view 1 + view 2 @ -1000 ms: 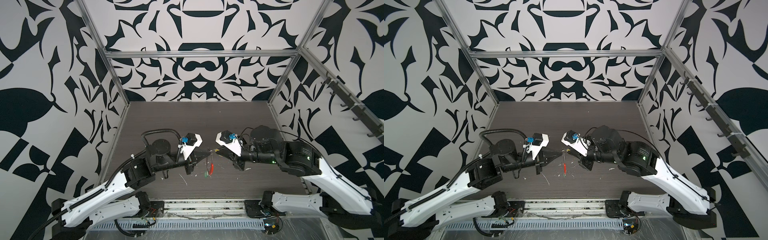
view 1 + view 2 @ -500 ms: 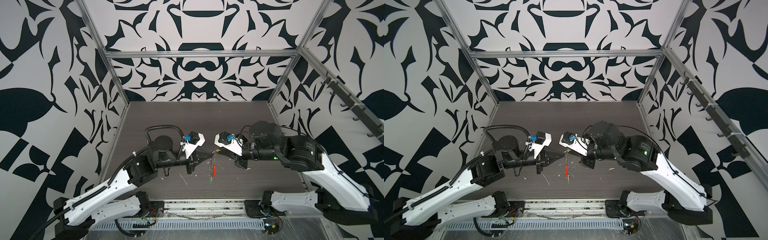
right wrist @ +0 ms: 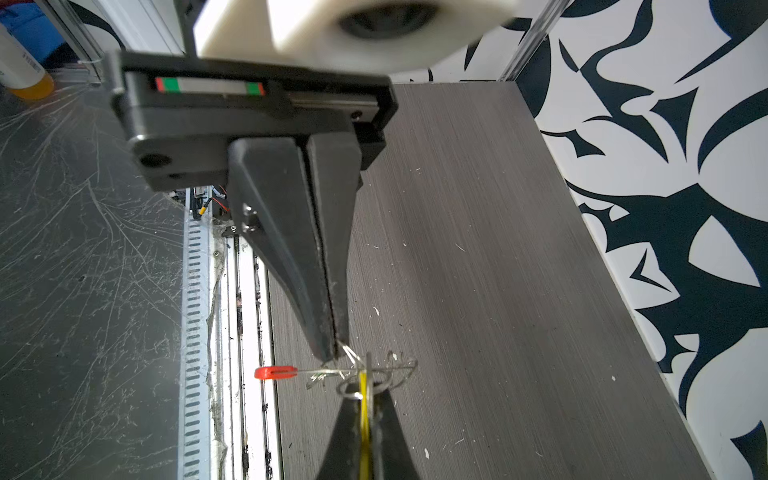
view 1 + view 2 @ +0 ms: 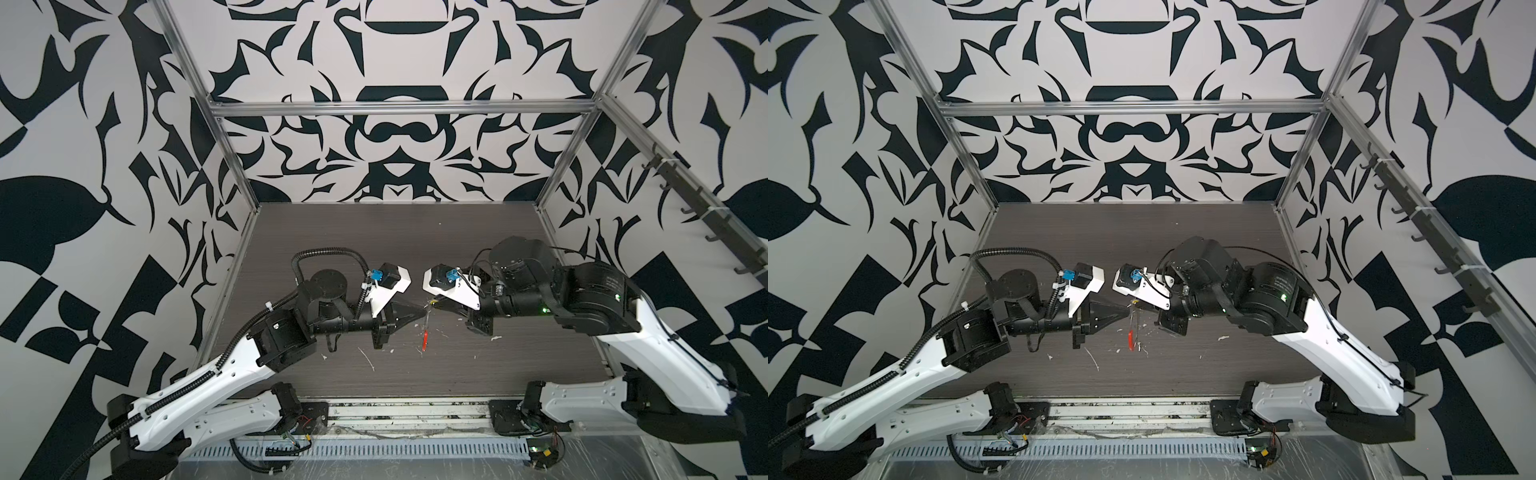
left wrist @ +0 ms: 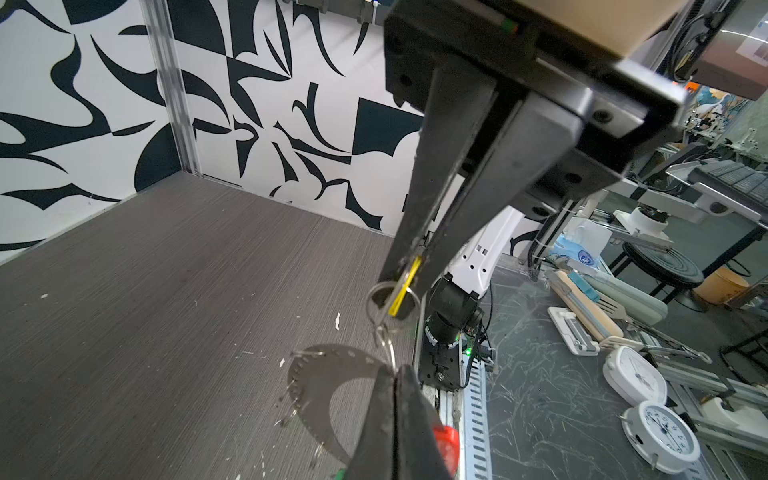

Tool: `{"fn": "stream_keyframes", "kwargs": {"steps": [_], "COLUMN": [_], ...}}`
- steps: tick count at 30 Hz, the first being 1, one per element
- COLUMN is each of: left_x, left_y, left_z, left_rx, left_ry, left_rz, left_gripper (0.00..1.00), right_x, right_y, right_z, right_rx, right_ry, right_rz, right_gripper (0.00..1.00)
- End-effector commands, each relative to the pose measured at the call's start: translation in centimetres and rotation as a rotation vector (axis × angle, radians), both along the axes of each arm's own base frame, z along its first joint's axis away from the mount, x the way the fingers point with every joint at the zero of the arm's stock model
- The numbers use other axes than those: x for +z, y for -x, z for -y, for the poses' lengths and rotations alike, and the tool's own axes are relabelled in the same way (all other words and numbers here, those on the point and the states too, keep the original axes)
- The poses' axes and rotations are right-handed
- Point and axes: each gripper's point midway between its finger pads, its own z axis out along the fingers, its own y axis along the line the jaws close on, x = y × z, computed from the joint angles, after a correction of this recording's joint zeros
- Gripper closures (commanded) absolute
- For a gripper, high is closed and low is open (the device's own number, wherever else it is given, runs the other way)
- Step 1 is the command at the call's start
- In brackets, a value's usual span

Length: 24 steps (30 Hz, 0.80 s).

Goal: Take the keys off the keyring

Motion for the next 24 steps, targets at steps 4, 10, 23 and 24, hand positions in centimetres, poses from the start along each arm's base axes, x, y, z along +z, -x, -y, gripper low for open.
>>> {"fn": "stream_keyframes", "kwargs": {"steps": [4, 10, 23, 24], "left_x": [-1.6, -1.5, -0.2, -0.2], "left_y": [1.0, 0.2, 1.5, 1.5], "left_z": [0.2, 0.1, -0.4, -0.4], "left_rx": [-0.066, -0.022, -0.086, -0.086], "left_ry": [-0.066, -0.068, -0.038, -0.036], "left_rz": [-0.062, -0.053, -0.054, -0.054], "left_gripper": [1.0, 1.0, 1.0, 1.0], "right_x": [5.8, 6.1, 5.8, 5.8], "right_y": [0.1, 0.4, -0.4, -0.5], "right_z": [-1.8, -2.6, -2.2, -2.2], "right_rx": [0.064, 0.088, 0.038, 0.032], "right_ry": [-0.179, -0.203, -0.196, -0.197], "right_rz": [0.08, 0.059, 0.088, 0.089], "right_gripper": [1.0, 1.0, 0.86, 0.85]}}
